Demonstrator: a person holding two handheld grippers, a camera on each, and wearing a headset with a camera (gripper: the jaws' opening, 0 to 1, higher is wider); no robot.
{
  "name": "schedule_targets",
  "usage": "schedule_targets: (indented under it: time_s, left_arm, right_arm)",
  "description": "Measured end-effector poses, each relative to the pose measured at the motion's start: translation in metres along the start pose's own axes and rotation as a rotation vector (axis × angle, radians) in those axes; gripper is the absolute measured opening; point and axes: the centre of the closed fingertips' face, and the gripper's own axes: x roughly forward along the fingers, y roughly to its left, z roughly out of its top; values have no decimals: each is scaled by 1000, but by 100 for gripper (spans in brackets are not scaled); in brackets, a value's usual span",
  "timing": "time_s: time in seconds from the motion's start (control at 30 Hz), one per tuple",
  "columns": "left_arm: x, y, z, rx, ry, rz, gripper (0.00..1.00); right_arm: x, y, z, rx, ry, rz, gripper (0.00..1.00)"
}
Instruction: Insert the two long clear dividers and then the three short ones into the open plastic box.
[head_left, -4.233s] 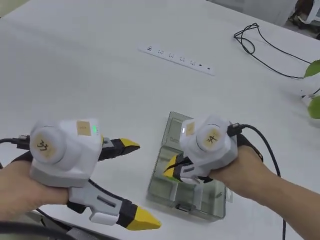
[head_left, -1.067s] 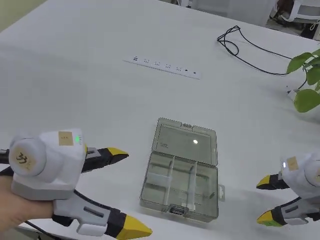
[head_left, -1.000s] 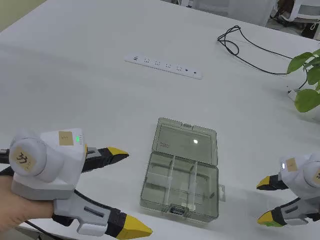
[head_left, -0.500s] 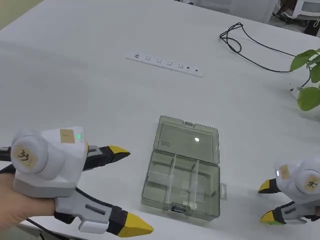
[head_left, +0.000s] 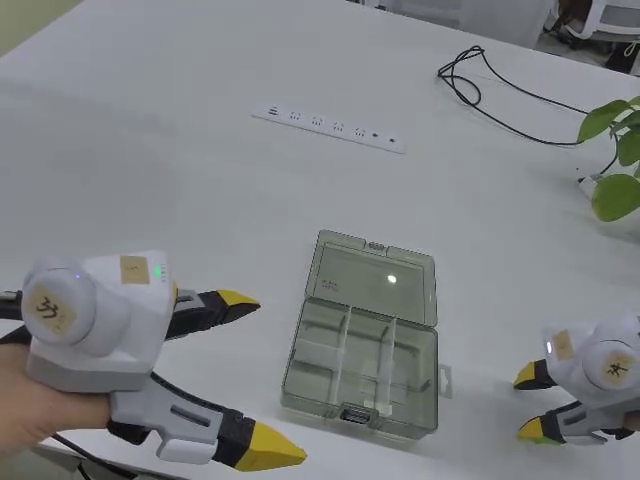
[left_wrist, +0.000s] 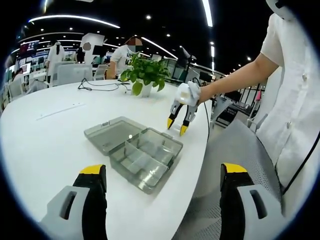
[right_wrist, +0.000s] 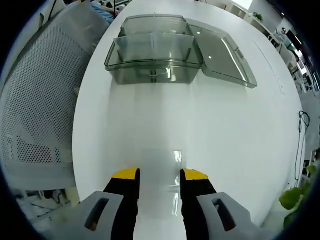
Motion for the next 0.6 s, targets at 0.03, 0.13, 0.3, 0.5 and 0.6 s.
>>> schedule_targets:
  time_s: [0.03,0.13,0.3,0.5,0.6]
  left_arm:
    - [0,0,0,0,1,0,97]
    - [-1,0,0,2,2,1,97]
    - [-3,0,2,4,-2,7,96]
    - [-3,0,5,-15,-18,12,95]
    - [-3,1,8,-23,-28,19,94]
  right_arm:
    - [0,0,0,-1,1,0,33]
    - [0,0,0,1,4,-7,33]
    - [-6,4,7,6,-16,-23,33]
    - [-21,3,25,10,-67,-69,33]
    - [-30,3,36,9,-93,-90,33]
